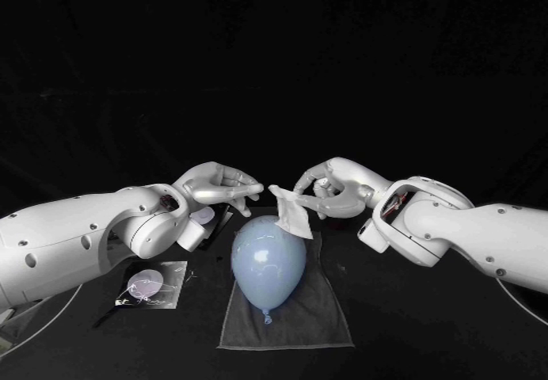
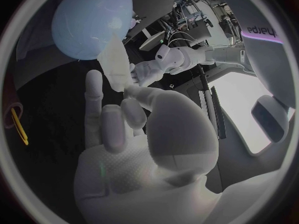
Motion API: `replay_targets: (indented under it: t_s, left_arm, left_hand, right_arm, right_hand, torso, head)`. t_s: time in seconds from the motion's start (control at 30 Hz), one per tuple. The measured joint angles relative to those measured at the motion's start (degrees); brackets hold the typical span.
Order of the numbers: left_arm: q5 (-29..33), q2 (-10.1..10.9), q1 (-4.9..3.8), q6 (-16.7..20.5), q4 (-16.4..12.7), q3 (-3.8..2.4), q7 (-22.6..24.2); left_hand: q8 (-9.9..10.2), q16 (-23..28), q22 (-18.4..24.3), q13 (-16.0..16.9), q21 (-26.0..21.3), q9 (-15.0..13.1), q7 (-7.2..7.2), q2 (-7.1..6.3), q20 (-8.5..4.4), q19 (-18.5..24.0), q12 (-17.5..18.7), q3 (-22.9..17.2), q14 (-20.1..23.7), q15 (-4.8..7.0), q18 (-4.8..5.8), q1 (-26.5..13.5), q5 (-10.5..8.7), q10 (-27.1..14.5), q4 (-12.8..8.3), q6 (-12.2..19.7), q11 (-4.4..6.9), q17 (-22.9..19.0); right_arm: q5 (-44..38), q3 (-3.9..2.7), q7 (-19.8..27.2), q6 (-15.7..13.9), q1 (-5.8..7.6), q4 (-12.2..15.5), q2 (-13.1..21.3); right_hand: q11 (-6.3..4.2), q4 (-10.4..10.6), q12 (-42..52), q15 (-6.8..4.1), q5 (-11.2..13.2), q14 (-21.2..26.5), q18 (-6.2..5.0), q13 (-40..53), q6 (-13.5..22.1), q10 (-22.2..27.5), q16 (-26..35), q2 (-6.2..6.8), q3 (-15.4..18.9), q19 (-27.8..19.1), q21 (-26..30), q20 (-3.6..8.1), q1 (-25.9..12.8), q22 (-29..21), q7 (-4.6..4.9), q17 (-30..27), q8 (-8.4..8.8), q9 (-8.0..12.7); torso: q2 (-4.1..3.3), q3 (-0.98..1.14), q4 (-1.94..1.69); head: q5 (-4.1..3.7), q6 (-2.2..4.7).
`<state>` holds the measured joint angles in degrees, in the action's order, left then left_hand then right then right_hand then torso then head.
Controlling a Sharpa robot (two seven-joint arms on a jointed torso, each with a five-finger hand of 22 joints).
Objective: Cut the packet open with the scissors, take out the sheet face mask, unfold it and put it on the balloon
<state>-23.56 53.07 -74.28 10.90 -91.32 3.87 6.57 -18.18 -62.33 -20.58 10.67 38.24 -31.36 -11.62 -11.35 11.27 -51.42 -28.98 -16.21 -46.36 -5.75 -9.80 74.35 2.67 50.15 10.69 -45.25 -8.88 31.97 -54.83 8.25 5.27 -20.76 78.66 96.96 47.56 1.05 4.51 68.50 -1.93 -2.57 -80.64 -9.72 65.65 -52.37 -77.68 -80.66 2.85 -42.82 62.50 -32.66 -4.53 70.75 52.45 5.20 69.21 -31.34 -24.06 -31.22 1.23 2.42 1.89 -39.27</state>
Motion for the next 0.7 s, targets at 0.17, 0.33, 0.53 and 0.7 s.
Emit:
replay_targets:
  t_s: [0.17,0.33,0.53,0.7]
  left_arm:
    - [-2.72,0.27,0.0,-0.75,1.16,0.0,0.99]
    - [-5.62,0.23,0.04,-0.88,2.04,0.0,2.65]
    - [-10.8,-0.31,0.13,-0.06,2.52,0.0,6.2]
    - [-16.37,-1.64,0.34,0.9,2.84,0.0,9.33]
  left_hand:
    - [-1.49,1.55,1.96,2.09,-2.94,0.78,0.13,0.7,0.06,0.06,-4.66,3.45,2.15,-0.41,0.01,3.42,0.0,-2.46,1.4,0.34,-0.12,-1.57]
    - [-2.25,5.39,4.35,2.84,-6.89,1.74,0.17,1.51,1.54,2.07,-6.84,3.35,6.13,-1.13,0.01,9.41,0.0,-5.4,0.01,1.23,-0.53,-3.96]
    - [-2.58,12.59,8.83,1.07,-14.63,3.77,1.8,2.02,4.45,7.39,-5.26,3.4,15.31,-5.02,0.02,14.4,0.0,-15.23,-1.98,5.3,-4.27,-8.65]
    - [-2.39,18.7,12.65,-1.92,-21.07,5.8,3.06,2.43,5.53,11.12,-2.83,4.67,22.11,-7.28,1.88,15.71,0.0,-20.55,-2.8,8.47,-3.22,-13.11]
  right_arm:
    - [4.93,-0.01,-0.13,8.42,1.89,-1.94,-0.06]
    - [9.62,0.0,-0.71,15.08,2.75,-3.6,-0.35]
    - [15.74,0.01,-1.49,21.47,3.61,-5.8,-1.01]
    - [20.35,0.01,-1.93,25.16,4.04,-7.38,-1.63]
  right_hand:
    - [0.2,-0.15,0.0,0.06,-0.07,0.34,0.01,-0.06,0.0,0.2,0.23,0.0,0.16,0.0,0.0,0.0,0.0,-0.04,0.0,-0.24,0.23,0.0]
    - [0.2,-0.38,0.0,-0.02,-0.07,0.41,0.03,-0.09,0.0,0.2,0.23,-0.31,0.4,0.0,0.0,0.0,0.3,-0.06,0.0,-0.26,0.56,0.0]
    - [0.2,-0.54,0.0,-0.01,-0.06,0.41,0.06,-0.05,0.0,0.2,0.23,-0.54,0.56,0.0,0.22,0.0,0.08,-0.07,0.0,-0.39,0.63,0.07]
    - [0.2,-0.57,0.0,-0.01,-0.05,0.41,0.08,-0.05,0.0,0.21,0.23,-0.57,0.59,0.0,0.22,0.0,0.04,-0.1,0.0,-0.37,0.63,0.25]
  torso:
    - [0.01,-0.04,0.02]
    - [0.01,-0.04,0.02]
    - [-0.06,-0.04,0.02]
    - [-0.08,-0.04,-0.01]
  head:
    - [-0.2,0.32]
    - [-0.35,0.65]
    - [-0.44,0.98]
    - [-0.42,1.12]
